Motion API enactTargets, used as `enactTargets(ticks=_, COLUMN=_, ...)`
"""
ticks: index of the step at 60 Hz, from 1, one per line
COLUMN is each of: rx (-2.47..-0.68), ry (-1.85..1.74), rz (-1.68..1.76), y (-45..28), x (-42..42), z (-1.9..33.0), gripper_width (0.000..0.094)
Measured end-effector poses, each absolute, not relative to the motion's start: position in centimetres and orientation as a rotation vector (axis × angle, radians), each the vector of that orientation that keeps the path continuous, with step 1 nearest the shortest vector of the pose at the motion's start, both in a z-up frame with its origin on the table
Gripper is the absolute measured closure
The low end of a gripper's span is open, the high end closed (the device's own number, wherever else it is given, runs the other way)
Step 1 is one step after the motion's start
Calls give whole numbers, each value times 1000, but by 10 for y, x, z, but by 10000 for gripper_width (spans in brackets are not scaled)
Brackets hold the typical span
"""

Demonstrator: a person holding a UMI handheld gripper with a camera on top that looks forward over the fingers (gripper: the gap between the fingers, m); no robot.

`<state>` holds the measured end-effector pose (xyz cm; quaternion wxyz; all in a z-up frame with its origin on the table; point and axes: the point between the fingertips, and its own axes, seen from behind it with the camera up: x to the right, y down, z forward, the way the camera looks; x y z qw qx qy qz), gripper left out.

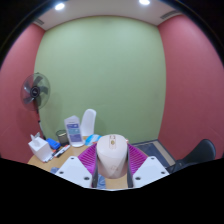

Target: Arrange mouse

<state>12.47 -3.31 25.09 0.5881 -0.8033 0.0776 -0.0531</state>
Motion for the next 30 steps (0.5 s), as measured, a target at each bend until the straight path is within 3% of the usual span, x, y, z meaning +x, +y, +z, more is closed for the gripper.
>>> enactTargets(ticks=4, rx=-1916, ry=121, rz=-61, y=-23, x=71, z=222, gripper_width=554)
enactTargets(ticks=18, rx=-2180, ry=16, rz=35, y=-24, x=-43, z=51, gripper_width=533)
enactTargets(ticks=24, rx=-2232, ry=3, rz=32, y=-28, x=-56, z=12, gripper_width=491)
enactTargets(ticks=30, rx=-2283, ry=4, rz=42, y=-35, x=-62, z=-5, gripper_width=395)
